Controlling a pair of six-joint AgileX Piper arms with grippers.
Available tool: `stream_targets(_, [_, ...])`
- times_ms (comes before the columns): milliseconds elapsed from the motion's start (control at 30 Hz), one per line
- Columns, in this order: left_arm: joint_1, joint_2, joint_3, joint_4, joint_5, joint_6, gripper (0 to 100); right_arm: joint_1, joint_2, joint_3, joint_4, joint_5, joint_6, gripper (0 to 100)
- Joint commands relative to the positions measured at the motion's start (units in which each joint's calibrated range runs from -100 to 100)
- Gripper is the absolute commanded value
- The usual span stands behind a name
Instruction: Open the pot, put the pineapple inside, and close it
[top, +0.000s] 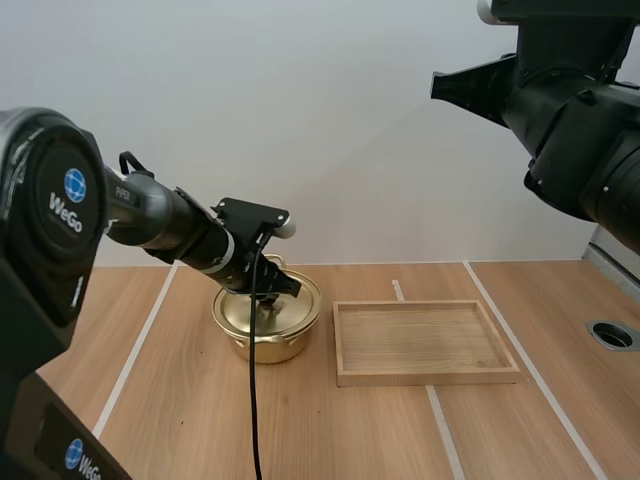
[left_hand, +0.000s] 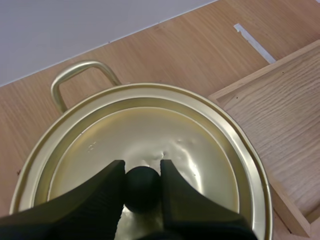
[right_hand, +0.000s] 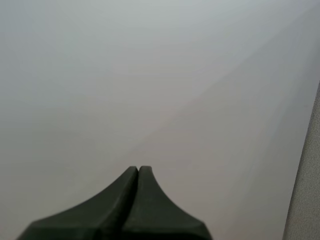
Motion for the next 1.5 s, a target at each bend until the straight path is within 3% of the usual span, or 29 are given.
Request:
stream_targets(0, [-0.05,1.4,0.1,-0.8,0.0,1.2,0,-0.2,-0.6,0.1,0.2,-0.2,0.0,0])
stream_targets(900, [-0.05,3.6,0.1,-1.4,0.0,1.8,0,-0.2,-0.6,0.1,0.2,-2.9,0.0,0])
stream_targets(967, [-0.05,3.4,0.1,-1.1,-0.2,1.8,13,-0.2,-0.6,0.1,0.2,-4.0,0.0,0])
stream_targets(1033, [-0.05,3.3,-0.5,-0.1,-0.2,1.8,38,-0.2,-0.6,0.1,0.2,-4.0,0.0,0])
stream_targets(1067, [-0.05,3.2,-1.1,0.4,-0.2,1.7,73,-0.2,-0.6,0.1,0.2,-4.0,0.0,0])
stream_targets(1100, [-0.05,3.1,-1.5,0.4,-0.2,1.5,95,-0.2,-0.6,0.1,0.2,-3.8,0.0,0])
stream_targets(1133, [-0.05,2.8,-1.7,0.4,-0.2,1.0,100,-0.2,-0.6,0.1,0.2,-3.8,0.0,0])
stream_targets(1467, [-0.05,-1.1,-3.1,5.6,-2.3,-4.6,100,-0.2,-0.6,0.1,0.2,-3.8,0.0,0])
